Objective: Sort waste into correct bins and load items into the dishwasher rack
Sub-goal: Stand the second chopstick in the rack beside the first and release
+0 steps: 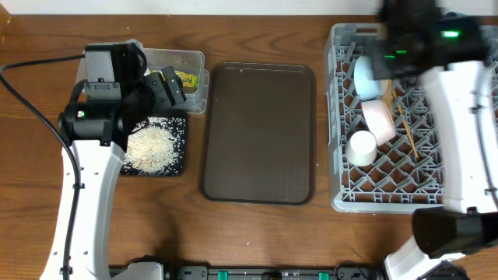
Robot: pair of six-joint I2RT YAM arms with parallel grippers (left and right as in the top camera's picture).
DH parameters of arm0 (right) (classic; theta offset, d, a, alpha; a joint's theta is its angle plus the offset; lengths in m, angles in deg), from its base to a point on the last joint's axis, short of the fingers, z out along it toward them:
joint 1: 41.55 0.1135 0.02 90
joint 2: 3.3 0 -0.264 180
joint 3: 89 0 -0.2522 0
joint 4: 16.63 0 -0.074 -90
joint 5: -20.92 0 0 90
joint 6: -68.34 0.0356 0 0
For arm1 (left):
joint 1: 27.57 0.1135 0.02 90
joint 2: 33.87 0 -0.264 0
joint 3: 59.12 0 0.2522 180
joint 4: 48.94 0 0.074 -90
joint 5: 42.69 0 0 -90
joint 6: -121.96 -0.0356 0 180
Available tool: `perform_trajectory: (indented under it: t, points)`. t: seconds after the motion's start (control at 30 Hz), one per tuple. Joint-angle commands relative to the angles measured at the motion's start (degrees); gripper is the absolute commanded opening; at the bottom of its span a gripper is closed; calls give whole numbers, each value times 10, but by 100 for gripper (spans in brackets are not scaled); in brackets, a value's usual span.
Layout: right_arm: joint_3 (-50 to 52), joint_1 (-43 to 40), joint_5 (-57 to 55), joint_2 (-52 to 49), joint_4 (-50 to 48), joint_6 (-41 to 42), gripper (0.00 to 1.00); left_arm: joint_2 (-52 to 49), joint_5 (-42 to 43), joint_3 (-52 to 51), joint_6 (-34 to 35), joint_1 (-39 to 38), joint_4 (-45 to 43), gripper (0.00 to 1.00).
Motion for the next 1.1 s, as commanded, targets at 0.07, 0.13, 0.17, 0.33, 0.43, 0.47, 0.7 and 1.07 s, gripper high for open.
perform_trajectory:
  t: [0.07,0.13,0.17,0.33,0.43,0.47,0.7,1.07]
  points:
    - [21,-97,-40,-28,12,-117,1,-2,-3,1,-1,2,1,95]
    - [34,-126,-33,-35,7,-122,1,-2,-3,1,-1,2,1,95]
    - [41,-138,-21,-40,4,-133,1,-2,-3,1,-1,2,1,95]
    - [71,-169,-2,-61,-16,-143,1,-2,-3,1,-1,2,1,95]
    - [90,-173,0,-70,-30,-156,1,-2,-3,1,-1,2,1,95]
    - [96,-173,0,-72,-34,-160,1,-2,-3,1,-1,2,1,95]
    - [110,-173,33,-77,-56,-159,5,-2,-3,1,-1,2,1,95]
    - [110,-172,42,-75,-59,-106,61,-2,-3,1,-1,2,1,95]
